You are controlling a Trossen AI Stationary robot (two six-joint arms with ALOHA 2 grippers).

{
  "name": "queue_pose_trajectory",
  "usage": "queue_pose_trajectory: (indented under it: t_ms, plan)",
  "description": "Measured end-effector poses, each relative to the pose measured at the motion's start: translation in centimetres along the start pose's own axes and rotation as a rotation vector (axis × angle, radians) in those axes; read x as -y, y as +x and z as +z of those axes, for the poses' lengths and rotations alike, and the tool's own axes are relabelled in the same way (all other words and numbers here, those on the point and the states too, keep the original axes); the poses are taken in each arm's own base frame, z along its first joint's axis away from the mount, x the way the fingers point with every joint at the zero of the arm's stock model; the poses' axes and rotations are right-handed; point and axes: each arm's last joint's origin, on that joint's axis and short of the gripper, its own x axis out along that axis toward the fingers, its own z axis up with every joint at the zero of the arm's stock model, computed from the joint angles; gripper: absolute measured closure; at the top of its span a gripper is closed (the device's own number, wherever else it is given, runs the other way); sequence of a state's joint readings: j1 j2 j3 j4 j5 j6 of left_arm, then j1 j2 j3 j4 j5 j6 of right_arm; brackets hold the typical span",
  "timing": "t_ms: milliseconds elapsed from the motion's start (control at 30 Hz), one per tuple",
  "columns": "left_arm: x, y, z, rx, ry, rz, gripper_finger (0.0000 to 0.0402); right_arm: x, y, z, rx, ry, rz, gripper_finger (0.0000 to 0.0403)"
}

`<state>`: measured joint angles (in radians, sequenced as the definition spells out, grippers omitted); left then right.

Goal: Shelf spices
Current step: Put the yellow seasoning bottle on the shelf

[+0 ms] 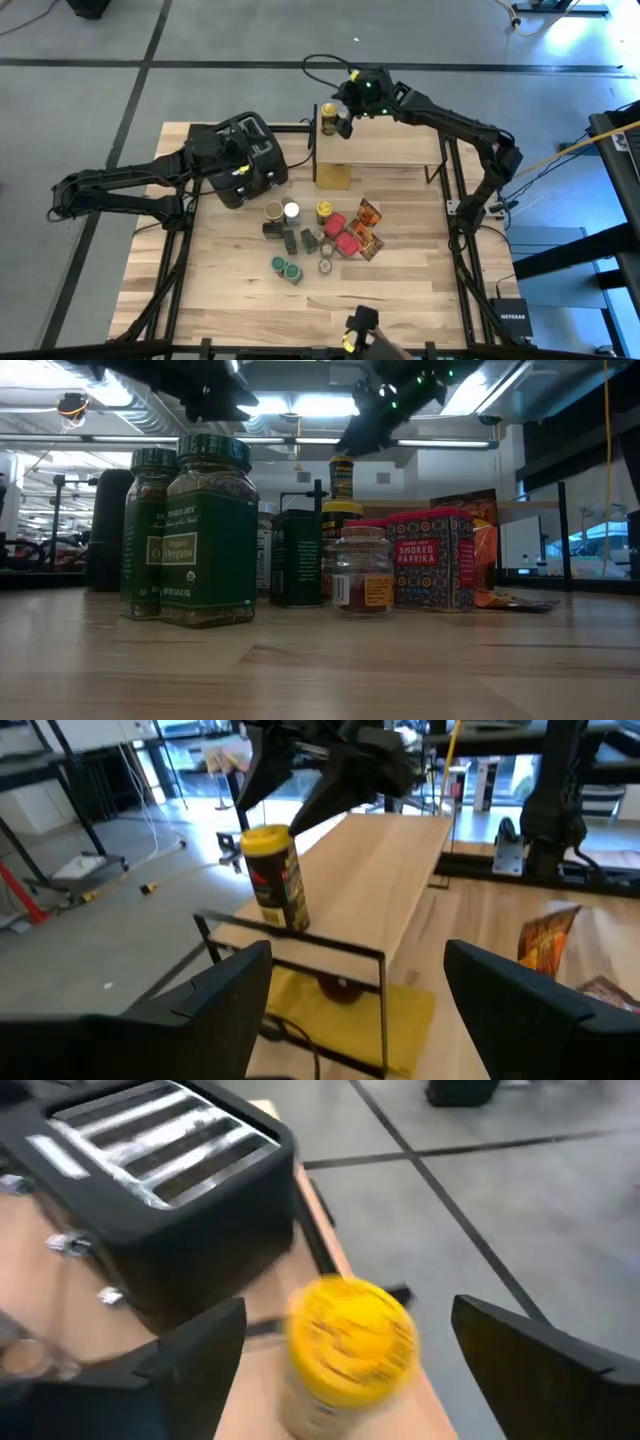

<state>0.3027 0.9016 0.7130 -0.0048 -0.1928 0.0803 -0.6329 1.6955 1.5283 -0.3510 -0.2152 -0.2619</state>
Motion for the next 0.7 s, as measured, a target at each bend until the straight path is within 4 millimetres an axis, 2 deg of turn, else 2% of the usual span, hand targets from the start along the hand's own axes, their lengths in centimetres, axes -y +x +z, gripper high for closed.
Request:
queue_pose_trajectory:
  t_ms: [133, 300, 400, 567, 700]
  plan:
    - [0.2, 0.0, -0.1, -0.006, -0.009, -0.01, 0.0112, 1.1, 0.5, -2.2, -0.004, 0.033, 0.039, 0.0061]
    - [0.3, -0.1, 0.0, -0.004, -0.01, -0.016, 0.0112, 1.1, 1.7, -4.7, 0.027, 0.03, 0.071, 0.0065]
    - [0.3, -0.1, 0.0, -0.004, -0.017, -0.015, 0.0112, 0.7, 2.1, -5.4, 0.088, 0.012, 0.12, 0.0065]
    - [0.3, -0.1, 0.0, -0.003, -0.019, -0.015, 0.0112, 0.7, 2.5, -5.8, 0.177, -0.026, 0.087, 0.0065]
    - [0.3, -0.1, 0.0, -0.003, -0.018, -0.015, 0.0112, 0.8, 3.4, -6.5, 0.169, -0.024, 0.08, 0.0066]
